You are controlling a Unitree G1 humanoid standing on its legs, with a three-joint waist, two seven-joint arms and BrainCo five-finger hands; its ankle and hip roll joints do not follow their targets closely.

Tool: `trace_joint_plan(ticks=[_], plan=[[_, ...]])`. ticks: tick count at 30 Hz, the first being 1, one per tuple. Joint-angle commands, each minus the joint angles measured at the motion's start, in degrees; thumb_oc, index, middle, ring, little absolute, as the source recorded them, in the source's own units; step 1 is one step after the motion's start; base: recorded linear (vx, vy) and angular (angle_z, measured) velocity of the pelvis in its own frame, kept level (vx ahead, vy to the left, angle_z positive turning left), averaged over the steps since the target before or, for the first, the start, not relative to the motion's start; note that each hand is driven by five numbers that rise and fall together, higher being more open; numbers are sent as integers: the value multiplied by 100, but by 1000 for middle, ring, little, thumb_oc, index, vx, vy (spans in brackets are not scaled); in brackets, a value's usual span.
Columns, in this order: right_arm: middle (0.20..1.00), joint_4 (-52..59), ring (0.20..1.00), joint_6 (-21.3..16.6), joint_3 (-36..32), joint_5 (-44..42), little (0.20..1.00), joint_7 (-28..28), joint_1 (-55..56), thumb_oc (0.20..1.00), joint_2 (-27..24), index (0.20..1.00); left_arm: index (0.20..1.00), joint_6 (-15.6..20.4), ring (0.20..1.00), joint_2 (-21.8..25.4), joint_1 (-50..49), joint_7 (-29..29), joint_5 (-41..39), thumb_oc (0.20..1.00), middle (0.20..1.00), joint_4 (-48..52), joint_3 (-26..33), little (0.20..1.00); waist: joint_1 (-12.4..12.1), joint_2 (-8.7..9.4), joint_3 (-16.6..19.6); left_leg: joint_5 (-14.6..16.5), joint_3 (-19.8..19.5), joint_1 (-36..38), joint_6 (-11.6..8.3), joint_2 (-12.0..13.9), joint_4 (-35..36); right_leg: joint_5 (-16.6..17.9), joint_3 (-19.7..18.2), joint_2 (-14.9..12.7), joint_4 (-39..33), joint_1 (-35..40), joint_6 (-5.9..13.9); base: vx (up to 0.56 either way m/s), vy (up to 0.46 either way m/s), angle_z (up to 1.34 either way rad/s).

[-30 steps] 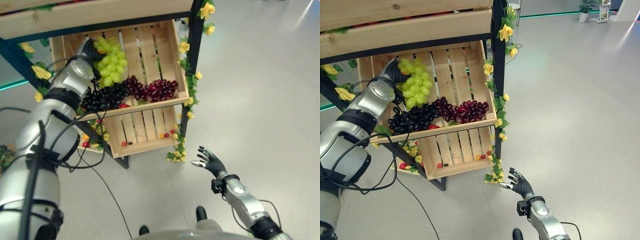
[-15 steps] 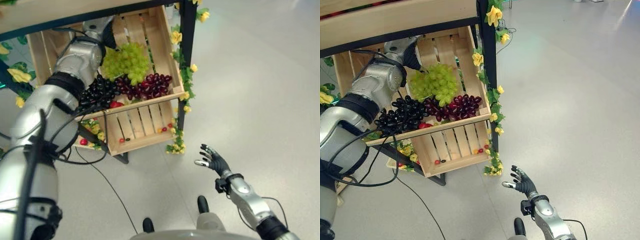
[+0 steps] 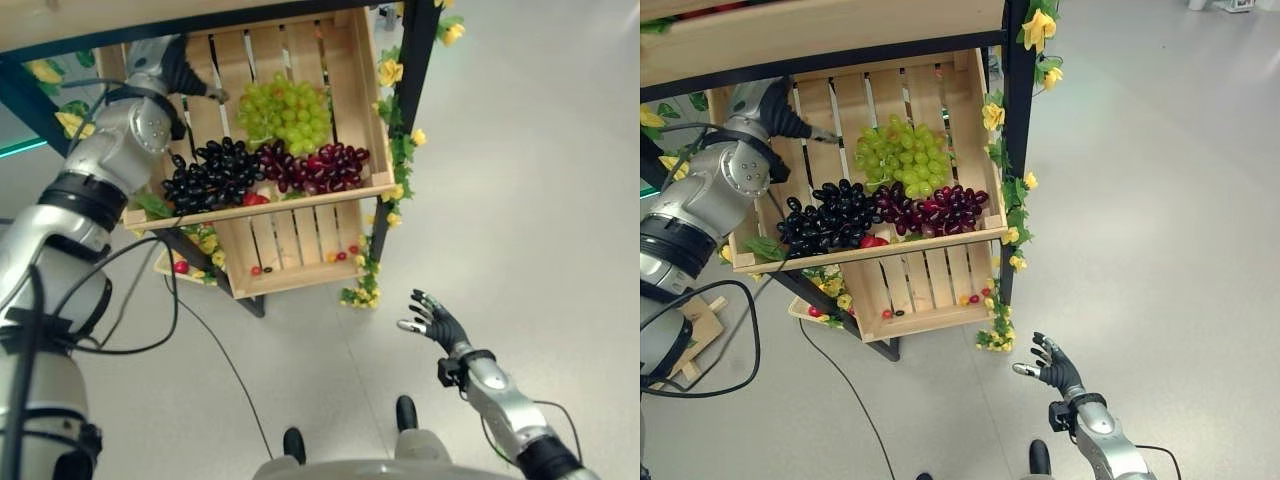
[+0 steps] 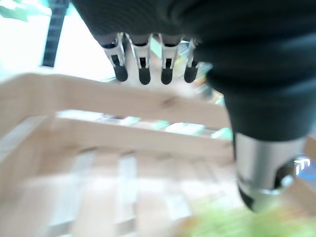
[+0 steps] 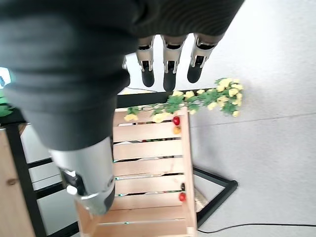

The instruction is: Pick up the fruits from the basket on one side to the basket on the other side

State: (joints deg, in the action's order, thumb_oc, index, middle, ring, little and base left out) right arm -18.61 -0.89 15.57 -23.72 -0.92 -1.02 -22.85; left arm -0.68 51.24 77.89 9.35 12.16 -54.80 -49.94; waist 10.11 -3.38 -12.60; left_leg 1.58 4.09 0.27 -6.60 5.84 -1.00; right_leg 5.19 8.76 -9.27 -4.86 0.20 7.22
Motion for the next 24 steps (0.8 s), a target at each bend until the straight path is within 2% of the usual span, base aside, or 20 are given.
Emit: trace_joint_plan(ticks=[1,3,5,10,13,16,18,19,20,21,24], plan=[[1000,159,1000,-137,-106,-46,1000,-115,40,1000,114,1000,1000,434,1000,271,572,153,-901,1000,1000,636,378,1000,-107,277,359,360,-136,-634,-171,156,-776,-1173,170,-415,678,238,434,3,10,3],[1000,156,1000,-143,-140,-22,1000,-115,88,1000,147,1000,1000,634,1000,474,6,151,-1572,1000,1000,1451,832,1000,-157,292,359,371,-157,-643,-163,145,-793,-1176,183,-414,667,254,420,-1,11,7],[1000,175,1000,-127,-252,-27,1000,-120,136,1000,242,1000,1000,988,1000,565,-966,-44,-2999,1000,1000,2302,1568,1000,-226,353,351,373,-182,-655,-157,128,-804,-1170,191,-415,659,257,411,-3,12,4],[1000,125,1000,-115,-400,67,1000,-37,250,1000,331,1000,1000,1186,1000,309,-2718,-316,-4116,1000,1000,3537,2566,1000,-266,431,389,417,-228,-663,-140,111,-842,-1170,172,-414,648,267,387,0,0,0],[1000,128,1000,-101,-449,111,1000,-2,268,1000,340,1000,1000,1173,1000,102,-3327,-484,-4347,1000,1000,4107,2852,1000,-270,472,403,451,-242,-679,-126,94,-884,-1173,157,-416,670,253,380,0,0,0],[1000,182,1000,-81,-543,165,1000,8,310,1000,399,1000,1000,1150,1000,-524,-4311,-801,-4772,1000,1000,5168,3302,1000,-292,584,429,513,-255,-689,-84,75,-933,-1181,95,-424,716,216,368,-2,40,0],[1000,218,1000,-61,-575,191,1000,-11,334,1000,446,1000,1000,1101,1000,-942,-4642,-899,-4879,1000,1000,5511,3441,1000,-296,641,437,543,-252,-684,-58,73,-938,-1179,69,-432,718,213,369,-3,59,-4],[1000,227,1000,-52,-581,197,1000,-12,332,1000,467,1000,1000,1078,1000,-1178,-4802,-958,-4904,1000,1000,5707,3478,1000,-295,661,440,561,-246,-688,-42,68,-952,-1171,54,-439,724,196,370,-3,42,-6],[1000,229,1000,-51,-579,198,1000,-13,337,1000,461,1000,1000,1070,1000,-1183,-4819,-956,-4900,1000,1000,5722,3488,1000,-296,655,445,564,-243,-688,-42,69,-954,-1172,51,-439,725,194,370,-7,69,-4],[1000,257,1000,-34,-621,210,1000,-30,358,1000,489,1000,1000,997,1000,-1516,-5104,-1125,-4937,1000,1000,6060,3513,1000,-296,700,454,595,-227,-694,-9,57,-978,-1165,17,-449,746,164,370,-8,65,-3],[1000,353,1000,5,-709,226,1000,-43,428,1000,552,1000,1000,844,1000,-1996,-5445,-1359,-5009,1000,1000,6425,3440,1000,-275,768,463,659,-200,-718,52,25,-1054,-1151,-48,-473,765,134,373,-15,72,-6]])
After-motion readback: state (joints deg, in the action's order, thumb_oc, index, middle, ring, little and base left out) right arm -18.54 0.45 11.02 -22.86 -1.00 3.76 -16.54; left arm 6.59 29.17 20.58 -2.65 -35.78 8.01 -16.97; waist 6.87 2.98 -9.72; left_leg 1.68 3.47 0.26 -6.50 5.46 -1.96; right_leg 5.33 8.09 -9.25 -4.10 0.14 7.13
